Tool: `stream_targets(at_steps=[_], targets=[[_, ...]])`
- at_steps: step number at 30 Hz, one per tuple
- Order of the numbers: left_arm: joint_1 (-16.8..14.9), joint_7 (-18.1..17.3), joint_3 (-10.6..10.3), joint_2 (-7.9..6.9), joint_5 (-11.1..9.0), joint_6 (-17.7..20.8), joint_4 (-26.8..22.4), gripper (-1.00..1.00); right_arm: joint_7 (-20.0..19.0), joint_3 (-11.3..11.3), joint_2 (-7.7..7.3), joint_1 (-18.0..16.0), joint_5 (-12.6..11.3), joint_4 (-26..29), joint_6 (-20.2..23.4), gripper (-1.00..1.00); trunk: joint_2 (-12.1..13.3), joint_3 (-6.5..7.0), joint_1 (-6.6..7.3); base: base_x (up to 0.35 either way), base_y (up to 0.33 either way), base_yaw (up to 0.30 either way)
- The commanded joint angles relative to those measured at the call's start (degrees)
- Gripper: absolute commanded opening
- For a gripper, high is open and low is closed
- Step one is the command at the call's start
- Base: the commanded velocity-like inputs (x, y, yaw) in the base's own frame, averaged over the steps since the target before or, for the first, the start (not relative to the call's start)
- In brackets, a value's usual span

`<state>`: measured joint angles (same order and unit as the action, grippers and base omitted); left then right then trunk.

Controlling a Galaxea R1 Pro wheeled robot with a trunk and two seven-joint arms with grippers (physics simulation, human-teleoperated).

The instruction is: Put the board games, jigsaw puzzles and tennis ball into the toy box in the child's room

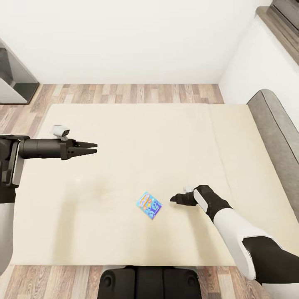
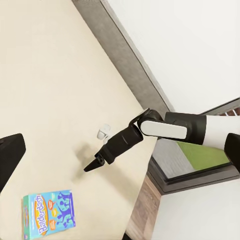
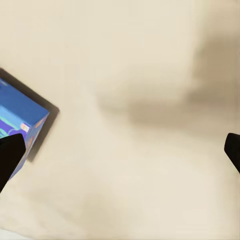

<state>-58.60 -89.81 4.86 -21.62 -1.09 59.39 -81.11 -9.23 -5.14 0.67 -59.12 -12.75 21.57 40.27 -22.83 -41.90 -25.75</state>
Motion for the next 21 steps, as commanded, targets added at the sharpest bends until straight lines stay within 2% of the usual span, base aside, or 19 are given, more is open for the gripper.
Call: stream_targets(at_steps=[1,21], targets=[[-0.03,-0.19,-0.02,-0.04,-0.01,0.61,-0.01,1.0,0.17,-0.46,-0.05,-0.03,-0.55,0.05,0.2,1.0,-0.09,-0.05,-0.03,0.0,0.0,0.0],[-0.03,-0.19,0.03,-0.08,-0.05,0.61,-0.01,1.0,0.17,-0.49,0.03,-0.03,-0.53,0.05,0.22,1.0,-0.09,0.03,-0.03,0.0,0.064,0.0]])
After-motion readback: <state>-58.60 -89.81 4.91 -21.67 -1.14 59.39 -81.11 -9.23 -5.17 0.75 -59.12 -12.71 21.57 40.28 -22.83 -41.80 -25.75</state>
